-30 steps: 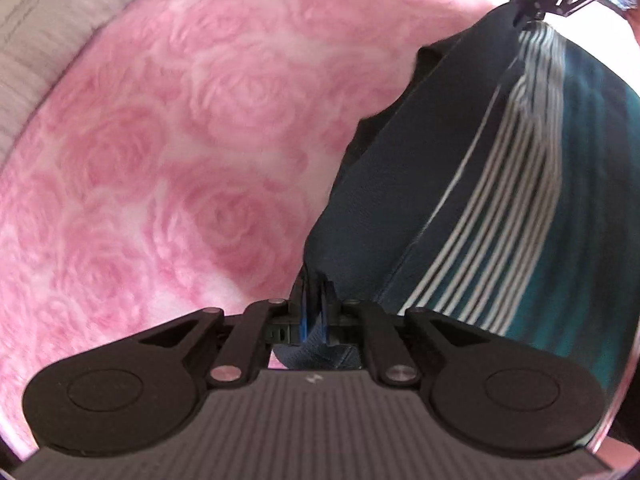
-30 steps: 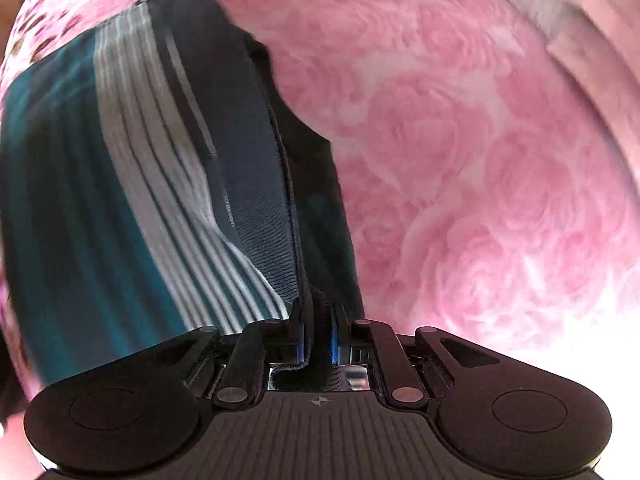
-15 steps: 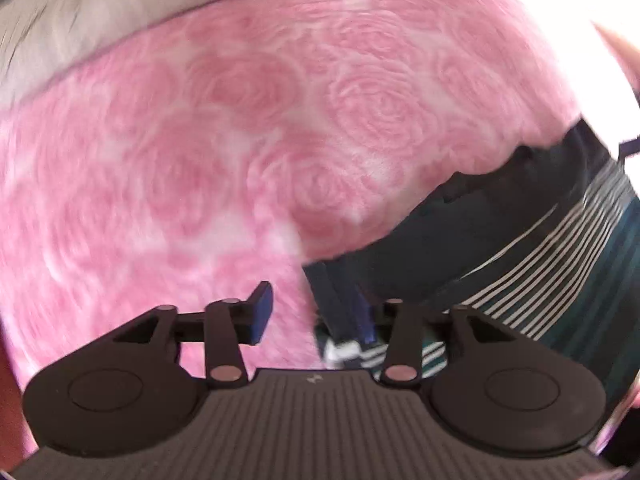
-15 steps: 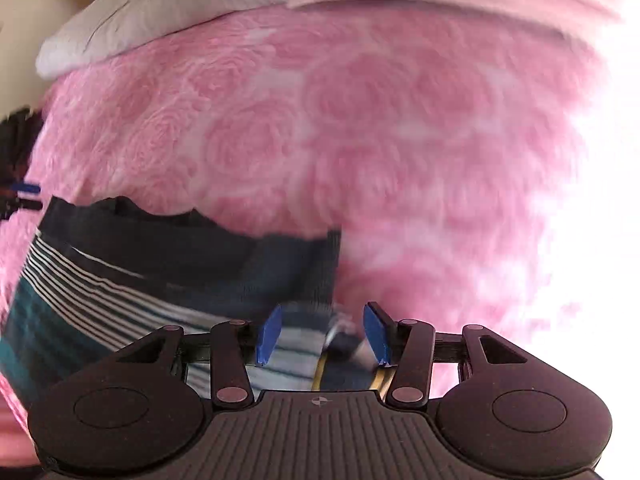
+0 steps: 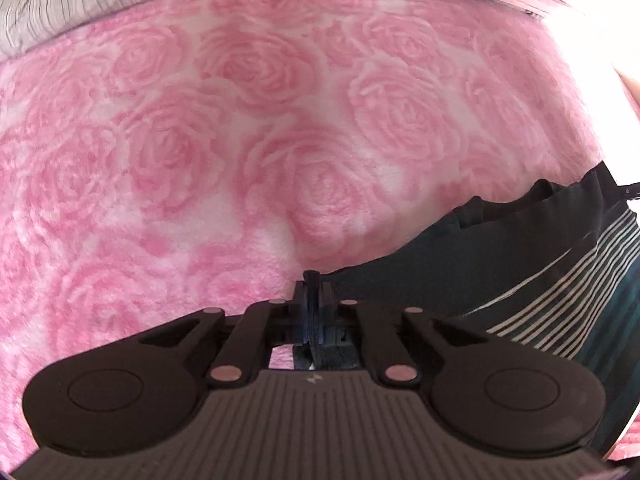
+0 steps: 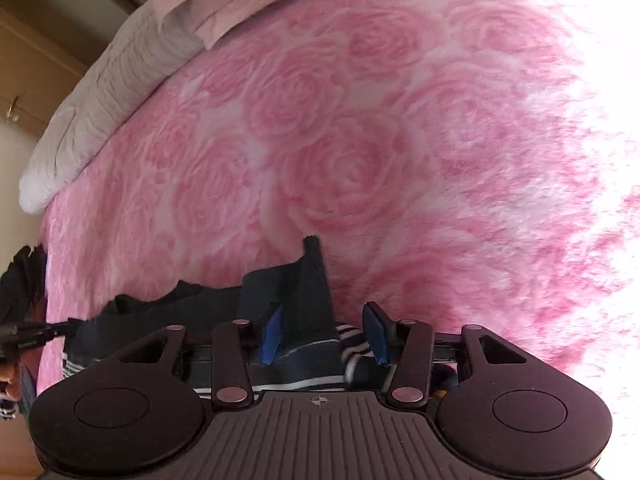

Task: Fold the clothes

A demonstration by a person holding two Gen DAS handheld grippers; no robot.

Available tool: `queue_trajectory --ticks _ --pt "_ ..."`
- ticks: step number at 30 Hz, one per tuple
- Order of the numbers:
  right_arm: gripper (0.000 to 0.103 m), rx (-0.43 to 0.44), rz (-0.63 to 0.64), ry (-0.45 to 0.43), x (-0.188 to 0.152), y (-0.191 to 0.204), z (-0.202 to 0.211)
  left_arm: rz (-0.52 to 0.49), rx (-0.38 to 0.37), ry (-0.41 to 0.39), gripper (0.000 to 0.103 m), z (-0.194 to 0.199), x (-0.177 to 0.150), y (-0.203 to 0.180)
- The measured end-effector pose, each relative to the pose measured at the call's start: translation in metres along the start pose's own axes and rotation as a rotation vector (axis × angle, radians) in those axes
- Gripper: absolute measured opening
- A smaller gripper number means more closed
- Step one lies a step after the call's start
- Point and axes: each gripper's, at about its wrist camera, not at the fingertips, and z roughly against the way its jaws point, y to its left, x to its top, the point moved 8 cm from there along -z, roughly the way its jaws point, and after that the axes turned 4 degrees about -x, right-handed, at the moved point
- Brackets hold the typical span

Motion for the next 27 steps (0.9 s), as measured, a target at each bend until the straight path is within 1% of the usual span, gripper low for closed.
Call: queue_trajectory --ticks 1,2,4,5,8,11,14,15,16,17,18,20,22,24,27 --pt "0.013 -0.018 0.03 0.012 0.001 0.003 0.0 -0.006 0.003 -0.02 0.002 0.006 0.003 0.0" --pt "0.01 -0.028 0.059 0.012 0.003 0.006 0.004 -0.01 0.004 -0.056 0.002 0.014 0.008 -0.002" --pt "0.005 -0.034 0.111 -0.021 0.01 0.011 0.019 -0.017 0.011 -0.101 0.003 0.026 0.015 -0.002" --pt "0.004 -0.035 0.119 -0.047 0.013 0.012 0.027 -0.02 0.016 -0.115 0.003 0.028 0.016 -0.002" --pt "0.005 -0.042 0.098 -0.067 0.014 0.002 0.03 -0.007 0.026 -0.066 0.003 0.003 0.007 0.004" --pt "0.005 -0.044 0.075 -0.045 0.007 -0.007 0.011 0.006 0.036 -0.016 0.003 -0.022 -0.003 0.009" --pt "0.006 -0.056 0.061 -0.047 0.007 -0.011 -0.001 0.001 0.065 -0.011 0.005 -0.018 -0.003 0.011" --pt "0.009 -0.07 0.055 -0.053 0.008 -0.014 0.001 0.0 0.075 -0.01 0.006 -0.017 -0.003 0.011" --pt "0.013 -0.094 0.052 -0.066 0.009 -0.017 0.006 -0.002 0.085 -0.008 0.009 -0.015 -0.003 0.012" --pt "0.034 -0.118 0.049 -0.079 0.01 -0.019 0.011 -0.004 0.095 -0.007 0.015 -0.014 -0.003 0.012" --pt "0.052 -0.142 0.046 -0.092 0.011 -0.022 0.017 0.0 0.114 -0.008 0.018 -0.009 -0.003 0.013" --pt "0.053 -0.141 0.057 -0.101 0.0 -0.016 0.026 0.002 0.161 -0.012 0.018 0.005 -0.003 0.016" --pt "0.053 -0.124 0.074 -0.104 -0.016 -0.006 0.035 -0.018 0.163 -0.023 0.018 0.018 -0.005 0.01" --pt "0.053 -0.107 0.09 -0.108 -0.032 0.004 0.044 -0.078 0.14 -0.041 0.018 0.03 -0.012 -0.011" --pt "0.053 -0.082 0.115 -0.113 -0.056 0.019 0.057 -0.155 0.044 -0.01 0.018 0.03 -0.028 -0.05"
